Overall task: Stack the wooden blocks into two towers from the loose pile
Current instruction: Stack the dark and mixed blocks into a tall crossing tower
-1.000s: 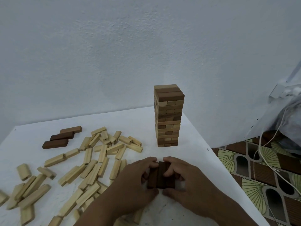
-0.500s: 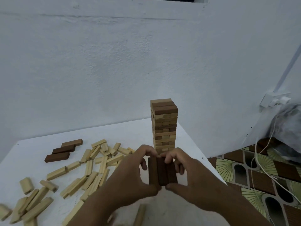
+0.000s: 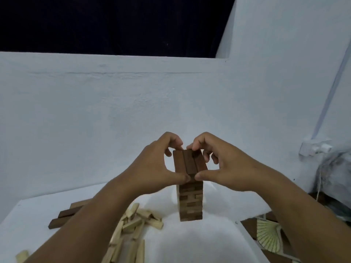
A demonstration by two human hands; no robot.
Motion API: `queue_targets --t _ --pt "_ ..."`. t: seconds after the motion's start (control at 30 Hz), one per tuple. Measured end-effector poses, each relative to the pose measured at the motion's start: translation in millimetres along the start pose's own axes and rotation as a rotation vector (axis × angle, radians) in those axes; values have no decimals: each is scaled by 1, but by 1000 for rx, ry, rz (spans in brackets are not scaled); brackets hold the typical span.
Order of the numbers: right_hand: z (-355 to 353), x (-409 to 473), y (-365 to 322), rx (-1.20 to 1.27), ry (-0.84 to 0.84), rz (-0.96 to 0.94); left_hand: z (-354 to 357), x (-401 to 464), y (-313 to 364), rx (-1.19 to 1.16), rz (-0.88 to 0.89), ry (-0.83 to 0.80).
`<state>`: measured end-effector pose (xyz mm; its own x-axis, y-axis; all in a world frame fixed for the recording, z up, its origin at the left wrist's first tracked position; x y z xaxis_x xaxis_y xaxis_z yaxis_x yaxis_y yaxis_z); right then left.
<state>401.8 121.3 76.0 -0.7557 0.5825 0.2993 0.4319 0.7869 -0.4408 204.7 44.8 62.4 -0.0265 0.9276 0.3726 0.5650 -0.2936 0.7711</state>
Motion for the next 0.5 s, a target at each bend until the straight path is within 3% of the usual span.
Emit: queue_targets --t 0.5 --pt "-8 61 33 -5 -200 88 1 52 -25 -33 -188 -62"
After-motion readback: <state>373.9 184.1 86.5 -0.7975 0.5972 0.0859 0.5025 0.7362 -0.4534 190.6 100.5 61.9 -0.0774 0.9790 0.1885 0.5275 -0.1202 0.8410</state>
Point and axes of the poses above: each hand's wrist, its own x-axis towards the middle knuckle, its own z-axis out of the palm, y = z × x, the point moved 1 cm from there along x, towards the middle knuckle, and after that the axes turned 11 degrees about -x, right-handed, at the moved point
